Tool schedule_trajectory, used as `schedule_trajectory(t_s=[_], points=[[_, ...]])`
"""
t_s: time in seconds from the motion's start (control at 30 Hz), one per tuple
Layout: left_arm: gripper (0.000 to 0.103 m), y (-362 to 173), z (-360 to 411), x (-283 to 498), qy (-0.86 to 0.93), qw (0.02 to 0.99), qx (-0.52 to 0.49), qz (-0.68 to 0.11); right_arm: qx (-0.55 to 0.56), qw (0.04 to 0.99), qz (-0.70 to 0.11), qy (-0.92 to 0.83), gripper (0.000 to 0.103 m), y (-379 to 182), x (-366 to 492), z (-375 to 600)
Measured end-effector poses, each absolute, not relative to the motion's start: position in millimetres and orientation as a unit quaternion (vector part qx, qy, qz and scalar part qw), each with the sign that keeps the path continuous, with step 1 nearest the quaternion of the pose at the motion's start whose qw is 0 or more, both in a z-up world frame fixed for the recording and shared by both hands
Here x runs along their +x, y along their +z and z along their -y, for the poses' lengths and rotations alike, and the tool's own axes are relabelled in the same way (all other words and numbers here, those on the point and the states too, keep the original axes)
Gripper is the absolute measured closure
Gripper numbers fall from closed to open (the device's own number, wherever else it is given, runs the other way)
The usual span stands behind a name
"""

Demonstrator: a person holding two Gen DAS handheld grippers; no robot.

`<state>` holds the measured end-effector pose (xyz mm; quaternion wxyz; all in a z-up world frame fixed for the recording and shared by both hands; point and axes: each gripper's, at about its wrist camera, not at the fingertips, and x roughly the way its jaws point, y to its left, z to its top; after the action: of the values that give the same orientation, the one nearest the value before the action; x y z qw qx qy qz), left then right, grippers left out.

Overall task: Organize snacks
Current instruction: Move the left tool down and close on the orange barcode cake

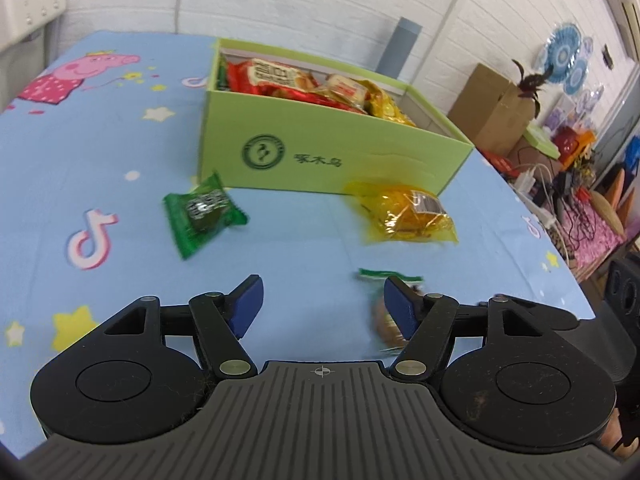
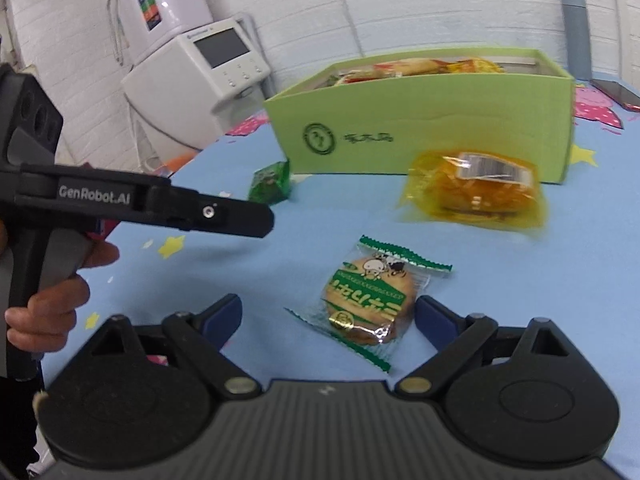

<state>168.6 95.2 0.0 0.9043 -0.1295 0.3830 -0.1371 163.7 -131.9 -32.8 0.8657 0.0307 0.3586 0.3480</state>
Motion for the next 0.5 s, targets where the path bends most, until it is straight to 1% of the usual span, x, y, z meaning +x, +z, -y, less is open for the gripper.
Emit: schedule_trajectory(t_s=[0.07,0.1,0.2,0.27,0.4,0.5], points=[[0.045,-1,-105,164,-0.121,0.906,-0.131,-0.383,0.018,0.848,-0.36,0.389,0.009,-30,164,117],[0.045,-1,-110,162,-0.116,0.907,-0.133,-0.382,0.005,0.849,-0.348,0.398,0.009,-23,165,116],[0.044,-5,-120,161,-0.112,0.906,-0.144,-0.381,-0.075,0.887,-0.286,0.355,0.008,3,180,130],[0.044,-8,-120,165,-0.114,0.905,-0.148,-0.383,-0.118,0.903,-0.269,0.314,0.008,12,207,141],[0.044,-3,-106,183,-0.136,0.903,-0.135,-0.384,-0.156,0.884,-0.314,0.31,0.008,2,268,148],[0.044,10,-89,210,-0.174,0.899,-0.13,-0.381,-0.141,0.879,-0.338,0.304,0.008,-13,285,154]])
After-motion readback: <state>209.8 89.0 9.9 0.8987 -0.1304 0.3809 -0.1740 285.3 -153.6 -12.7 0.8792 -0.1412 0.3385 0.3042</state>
